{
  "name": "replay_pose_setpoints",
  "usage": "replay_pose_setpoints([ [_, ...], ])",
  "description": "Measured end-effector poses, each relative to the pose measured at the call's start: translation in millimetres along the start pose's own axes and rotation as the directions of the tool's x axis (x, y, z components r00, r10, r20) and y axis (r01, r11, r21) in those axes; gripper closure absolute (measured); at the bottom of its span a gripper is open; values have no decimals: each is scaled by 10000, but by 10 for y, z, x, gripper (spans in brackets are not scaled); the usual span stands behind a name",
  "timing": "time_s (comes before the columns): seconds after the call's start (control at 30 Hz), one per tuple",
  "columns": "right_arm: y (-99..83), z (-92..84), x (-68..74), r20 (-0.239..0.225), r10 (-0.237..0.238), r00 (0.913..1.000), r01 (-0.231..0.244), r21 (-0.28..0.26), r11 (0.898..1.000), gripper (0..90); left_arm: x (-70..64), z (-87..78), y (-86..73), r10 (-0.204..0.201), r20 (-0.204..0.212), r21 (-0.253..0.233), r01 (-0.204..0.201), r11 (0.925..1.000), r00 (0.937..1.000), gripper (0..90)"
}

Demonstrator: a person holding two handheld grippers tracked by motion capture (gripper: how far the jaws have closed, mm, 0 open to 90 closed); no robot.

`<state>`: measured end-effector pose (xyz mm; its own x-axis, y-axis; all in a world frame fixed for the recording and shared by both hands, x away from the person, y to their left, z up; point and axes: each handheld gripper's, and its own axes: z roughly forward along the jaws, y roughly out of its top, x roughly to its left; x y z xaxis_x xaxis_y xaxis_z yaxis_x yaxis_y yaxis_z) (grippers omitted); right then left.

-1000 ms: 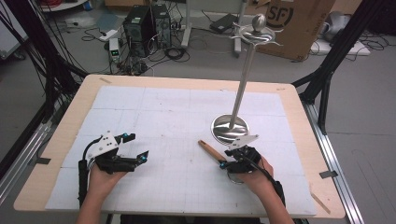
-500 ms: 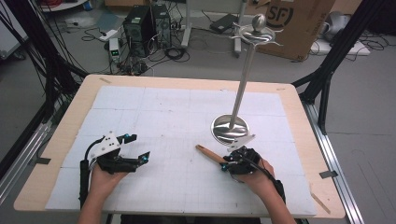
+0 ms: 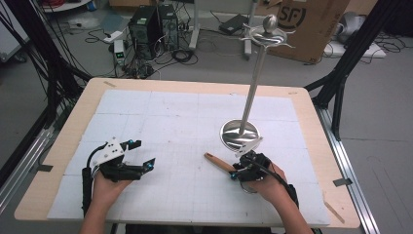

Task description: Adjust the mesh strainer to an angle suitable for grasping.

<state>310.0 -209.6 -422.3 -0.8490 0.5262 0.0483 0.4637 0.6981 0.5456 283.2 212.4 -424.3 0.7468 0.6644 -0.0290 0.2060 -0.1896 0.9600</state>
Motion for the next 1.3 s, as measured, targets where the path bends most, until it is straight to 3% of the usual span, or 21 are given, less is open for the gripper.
replay_pose_setpoints([
  [0.37,149,47,37,6,-188,9998,186,1247,9920,638,-11,11,6,-95,56,-37,95,9999,9999,168],
  [0.63,250,77,28,-18,-146,9999,146,1954,9806,636,-8,14,12,-89,31,-38,89,10000,10000,169],
  [0.87,342,109,70,245,-160,9996,90,2608,9653,642,-40,51,16,-8,82,-86,9,10000,10000,174],
  [1.1,337,102,98,377,-545,9978,435,2479,9678,683,-30,45,21,5,-2,-113,-6,9999,10000,176],
  [1.23,314,63,119,708,-918,9933,766,1933,9781,685,-25,49,16,17,-52,-83,-18,10000,10000,177],
  [1.3,311,11,118,806,-885,9928,743,1646,9836,684,-28,50,17,19,-56,-83,-20,10000,10000,177],
])
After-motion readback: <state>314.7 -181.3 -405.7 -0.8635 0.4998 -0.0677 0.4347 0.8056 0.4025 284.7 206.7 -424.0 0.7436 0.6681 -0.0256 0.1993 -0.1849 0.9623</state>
